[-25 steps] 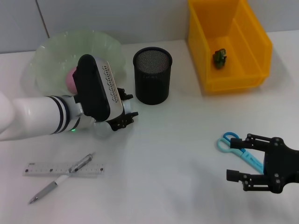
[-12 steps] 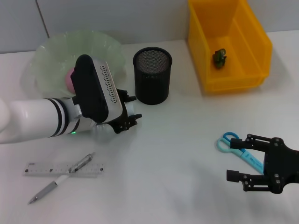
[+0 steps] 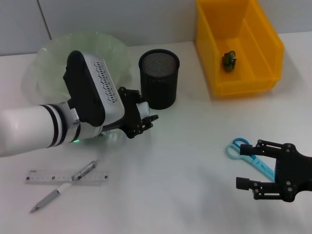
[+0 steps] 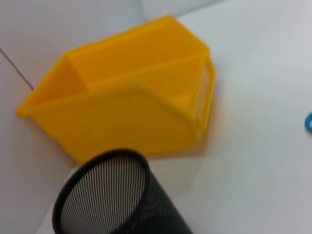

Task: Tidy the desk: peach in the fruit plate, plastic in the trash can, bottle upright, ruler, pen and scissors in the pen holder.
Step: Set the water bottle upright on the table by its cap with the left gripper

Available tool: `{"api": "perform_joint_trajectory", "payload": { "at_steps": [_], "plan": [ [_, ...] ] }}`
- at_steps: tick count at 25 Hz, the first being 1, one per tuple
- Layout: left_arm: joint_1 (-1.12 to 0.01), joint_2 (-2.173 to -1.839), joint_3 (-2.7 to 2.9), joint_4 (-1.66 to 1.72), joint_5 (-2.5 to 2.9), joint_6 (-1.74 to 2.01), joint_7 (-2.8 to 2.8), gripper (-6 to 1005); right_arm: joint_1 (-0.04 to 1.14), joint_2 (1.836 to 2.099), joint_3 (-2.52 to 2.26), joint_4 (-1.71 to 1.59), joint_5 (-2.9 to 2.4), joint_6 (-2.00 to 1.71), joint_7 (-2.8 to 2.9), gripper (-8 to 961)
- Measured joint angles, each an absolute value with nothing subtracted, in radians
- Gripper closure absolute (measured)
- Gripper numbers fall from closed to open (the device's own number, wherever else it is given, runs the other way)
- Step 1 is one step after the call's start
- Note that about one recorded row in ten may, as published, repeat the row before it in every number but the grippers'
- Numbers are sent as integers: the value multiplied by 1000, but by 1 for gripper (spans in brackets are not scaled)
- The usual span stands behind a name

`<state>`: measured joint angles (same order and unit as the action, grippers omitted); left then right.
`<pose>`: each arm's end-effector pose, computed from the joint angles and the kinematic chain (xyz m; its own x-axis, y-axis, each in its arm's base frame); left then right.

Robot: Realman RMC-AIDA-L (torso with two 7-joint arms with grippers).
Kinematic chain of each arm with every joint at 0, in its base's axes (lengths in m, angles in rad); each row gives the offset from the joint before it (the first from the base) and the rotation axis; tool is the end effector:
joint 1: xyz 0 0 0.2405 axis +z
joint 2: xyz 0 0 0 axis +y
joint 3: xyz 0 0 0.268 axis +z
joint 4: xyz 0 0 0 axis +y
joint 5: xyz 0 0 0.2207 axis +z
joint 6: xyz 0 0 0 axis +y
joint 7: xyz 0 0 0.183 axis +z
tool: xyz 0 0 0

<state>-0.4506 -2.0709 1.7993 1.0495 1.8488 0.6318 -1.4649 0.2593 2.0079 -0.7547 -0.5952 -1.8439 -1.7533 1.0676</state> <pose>-0.1845 0.3928 -0.1377 0.9920 -0.1252 0.0179 -0.1000 -0.8630 -0.4952 0.3215 0.2619 -0.0149 0.7853 -0.2267 -0.5761 -0.3873 -0.9059 -0.1714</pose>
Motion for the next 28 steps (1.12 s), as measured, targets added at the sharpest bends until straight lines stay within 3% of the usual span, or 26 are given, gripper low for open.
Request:
{"api": "perform_joint_trajectory", "payload": {
  "at_steps": [28],
  "plan": [
    [-326,-2069,1669,1171,1593,690,-1460,565,264,2011,-755,-595,-1844,-1756,1069,143]
  ]
}}
